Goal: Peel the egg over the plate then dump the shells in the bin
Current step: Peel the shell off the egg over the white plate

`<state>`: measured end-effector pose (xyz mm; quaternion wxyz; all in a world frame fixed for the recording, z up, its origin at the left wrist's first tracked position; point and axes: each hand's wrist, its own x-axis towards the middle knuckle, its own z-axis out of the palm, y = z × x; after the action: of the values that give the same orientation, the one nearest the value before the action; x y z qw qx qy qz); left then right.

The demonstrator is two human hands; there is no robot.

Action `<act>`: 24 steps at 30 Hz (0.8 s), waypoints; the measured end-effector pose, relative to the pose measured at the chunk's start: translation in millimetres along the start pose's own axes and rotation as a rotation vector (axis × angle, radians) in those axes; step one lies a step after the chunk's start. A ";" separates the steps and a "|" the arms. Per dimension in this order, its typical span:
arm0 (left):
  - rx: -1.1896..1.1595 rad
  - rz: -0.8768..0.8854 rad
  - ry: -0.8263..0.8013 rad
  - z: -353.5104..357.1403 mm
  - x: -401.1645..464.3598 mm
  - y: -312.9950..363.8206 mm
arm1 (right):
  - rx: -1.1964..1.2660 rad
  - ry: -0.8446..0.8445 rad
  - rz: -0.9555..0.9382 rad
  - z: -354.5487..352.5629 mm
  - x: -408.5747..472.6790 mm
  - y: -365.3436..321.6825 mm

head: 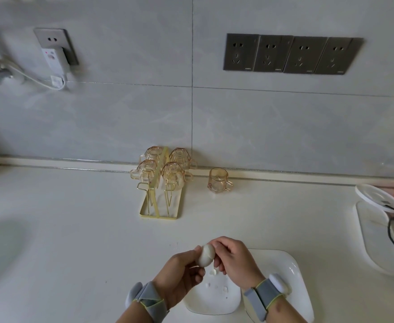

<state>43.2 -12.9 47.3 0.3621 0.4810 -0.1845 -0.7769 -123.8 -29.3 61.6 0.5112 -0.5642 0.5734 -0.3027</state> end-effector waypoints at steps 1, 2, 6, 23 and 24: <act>0.001 0.005 -0.014 -0.4 -0.3 -0.4 | -0.016 0.013 0.002 0.2 0.3 0.5; 0.003 0.005 -0.018 -0.7 -0.3 -0.8 | -0.032 0.025 0.005 0.5 0.5 1.1; 0.001 0.009 0.005 0.2 -0.2 -0.5 | -0.114 0.050 -0.004 0.5 2.2 4.0; -0.036 -0.108 0.052 -7.6 4.9 0.3 | -0.113 -0.042 -0.030 -4.8 0.6 5.6; -0.038 -0.115 0.046 -7.3 5.0 -0.4 | -0.077 -0.042 -0.023 -4.5 -0.1 3.9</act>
<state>48.0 -15.9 40.6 0.3299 0.5015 -0.1333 -0.7886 -129.3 -29.6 59.3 0.4973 -0.5964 0.5672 -0.2744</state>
